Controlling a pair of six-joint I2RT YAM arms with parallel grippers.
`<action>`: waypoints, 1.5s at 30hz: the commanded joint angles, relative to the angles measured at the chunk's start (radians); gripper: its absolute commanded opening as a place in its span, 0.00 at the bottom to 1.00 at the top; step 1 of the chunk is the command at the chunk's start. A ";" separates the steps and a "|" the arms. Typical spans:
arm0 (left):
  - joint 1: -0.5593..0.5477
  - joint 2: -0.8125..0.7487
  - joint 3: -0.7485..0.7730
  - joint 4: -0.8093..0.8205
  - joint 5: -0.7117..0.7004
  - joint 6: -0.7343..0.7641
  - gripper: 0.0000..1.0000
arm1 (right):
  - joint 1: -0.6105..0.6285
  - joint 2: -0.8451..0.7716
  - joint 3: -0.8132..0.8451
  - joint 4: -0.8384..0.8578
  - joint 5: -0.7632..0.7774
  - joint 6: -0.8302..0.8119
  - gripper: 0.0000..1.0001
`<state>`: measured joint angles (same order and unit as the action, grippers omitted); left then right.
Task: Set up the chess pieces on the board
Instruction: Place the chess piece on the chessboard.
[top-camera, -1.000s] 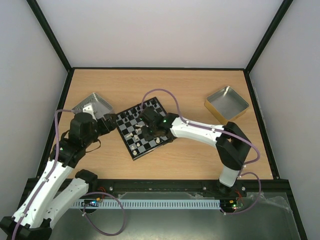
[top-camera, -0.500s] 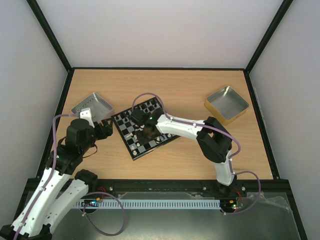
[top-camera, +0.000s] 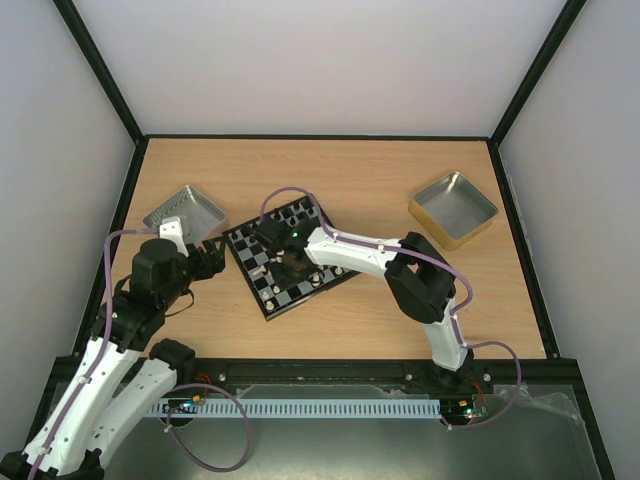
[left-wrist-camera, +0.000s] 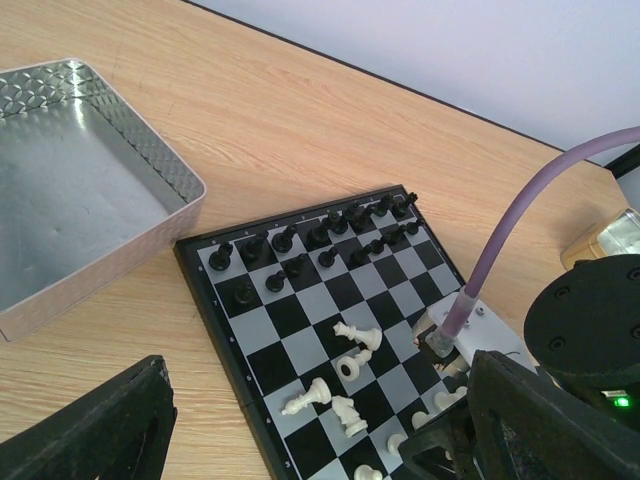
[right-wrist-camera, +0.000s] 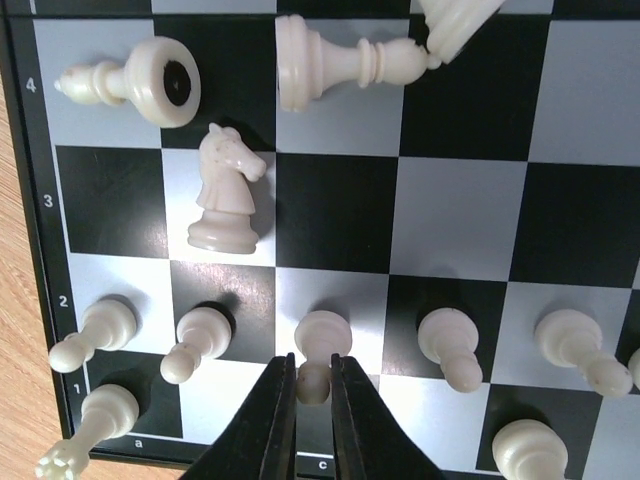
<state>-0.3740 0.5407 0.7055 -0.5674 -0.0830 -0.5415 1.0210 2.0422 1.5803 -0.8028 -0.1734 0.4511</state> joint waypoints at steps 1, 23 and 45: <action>0.007 -0.009 -0.006 0.012 -0.010 0.012 0.81 | 0.007 0.005 0.020 -0.066 0.025 -0.009 0.10; 0.007 -0.009 -0.008 0.012 -0.017 0.008 0.82 | 0.009 0.001 -0.032 0.017 0.050 0.011 0.07; 0.007 0.002 -0.010 0.011 -0.018 0.002 0.82 | -0.012 -0.151 -0.082 0.143 0.081 0.063 0.28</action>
<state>-0.3717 0.5377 0.7055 -0.5674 -0.0875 -0.5419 1.0206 1.9675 1.5021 -0.7036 -0.1299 0.4973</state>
